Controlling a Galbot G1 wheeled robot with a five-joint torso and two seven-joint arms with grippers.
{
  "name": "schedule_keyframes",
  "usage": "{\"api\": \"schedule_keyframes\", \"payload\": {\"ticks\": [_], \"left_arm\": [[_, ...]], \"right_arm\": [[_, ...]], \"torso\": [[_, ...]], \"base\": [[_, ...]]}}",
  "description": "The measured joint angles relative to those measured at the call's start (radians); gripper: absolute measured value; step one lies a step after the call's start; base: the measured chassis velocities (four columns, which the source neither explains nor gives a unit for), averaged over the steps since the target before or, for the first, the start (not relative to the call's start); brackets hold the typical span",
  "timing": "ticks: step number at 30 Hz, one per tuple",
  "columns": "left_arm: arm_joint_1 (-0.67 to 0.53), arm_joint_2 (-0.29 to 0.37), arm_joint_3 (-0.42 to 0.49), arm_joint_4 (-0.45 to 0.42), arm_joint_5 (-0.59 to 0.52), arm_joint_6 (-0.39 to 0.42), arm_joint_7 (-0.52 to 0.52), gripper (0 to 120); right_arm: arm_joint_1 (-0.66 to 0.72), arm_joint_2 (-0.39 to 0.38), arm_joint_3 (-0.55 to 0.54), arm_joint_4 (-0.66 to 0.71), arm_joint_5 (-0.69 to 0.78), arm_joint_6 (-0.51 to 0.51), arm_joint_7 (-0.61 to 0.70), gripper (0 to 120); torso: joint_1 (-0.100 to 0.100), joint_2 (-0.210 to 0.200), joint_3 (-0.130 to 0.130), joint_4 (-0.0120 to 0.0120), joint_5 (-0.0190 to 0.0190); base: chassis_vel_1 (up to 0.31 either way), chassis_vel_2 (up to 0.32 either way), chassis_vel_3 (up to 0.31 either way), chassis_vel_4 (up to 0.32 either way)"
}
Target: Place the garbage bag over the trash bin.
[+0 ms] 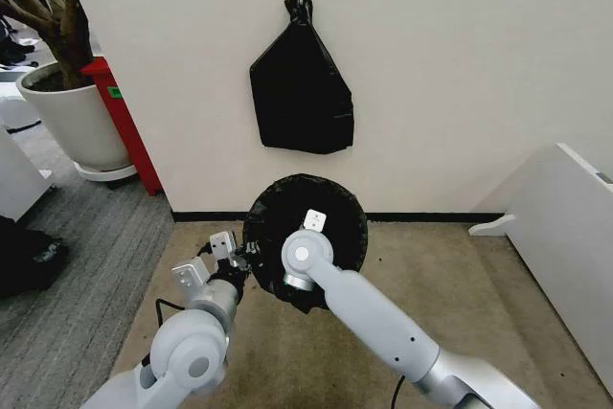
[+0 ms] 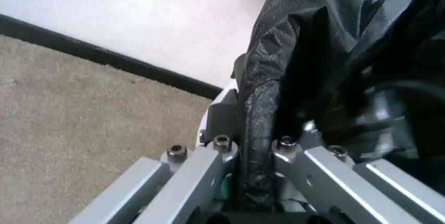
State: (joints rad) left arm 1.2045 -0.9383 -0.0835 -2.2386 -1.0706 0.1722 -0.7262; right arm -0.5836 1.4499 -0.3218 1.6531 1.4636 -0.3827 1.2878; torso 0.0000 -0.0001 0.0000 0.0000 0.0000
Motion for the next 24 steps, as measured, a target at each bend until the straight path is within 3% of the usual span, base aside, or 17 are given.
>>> {"api": "schedule_keyframes", "payload": {"ticks": [8, 18, 24], "left_arm": [[0.012, 0.001, -0.001, 0.000, 0.005, -0.002, 0.006, 1], [0.044, 0.006, -0.006, -0.024, 0.019, -0.008, 0.018, 1], [0.054, 0.010, -0.009, -0.034, 0.020, -0.009, 0.019, 1]], "right_arm": [[0.031, 0.026, 0.003, 0.005, 0.023, 0.011, 0.010, 0], [0.029, 0.081, 0.060, -0.165, -0.075, -0.013, -0.090, 0], [0.019, 0.066, 0.082, -0.178, -0.090, -0.022, -0.114, 0]], "torso": [[0.000, 0.000, 0.000, 0.0001, 0.0000], [0.000, 0.000, 0.000, 0.0000, 0.0001], [0.000, 0.000, 0.000, 0.0001, 0.0000]], "base": [[0.000, 0.000, 0.000, 0.000], [0.000, 0.000, 0.000, 0.000], [0.000, 0.000, 0.000, 0.000]]}}
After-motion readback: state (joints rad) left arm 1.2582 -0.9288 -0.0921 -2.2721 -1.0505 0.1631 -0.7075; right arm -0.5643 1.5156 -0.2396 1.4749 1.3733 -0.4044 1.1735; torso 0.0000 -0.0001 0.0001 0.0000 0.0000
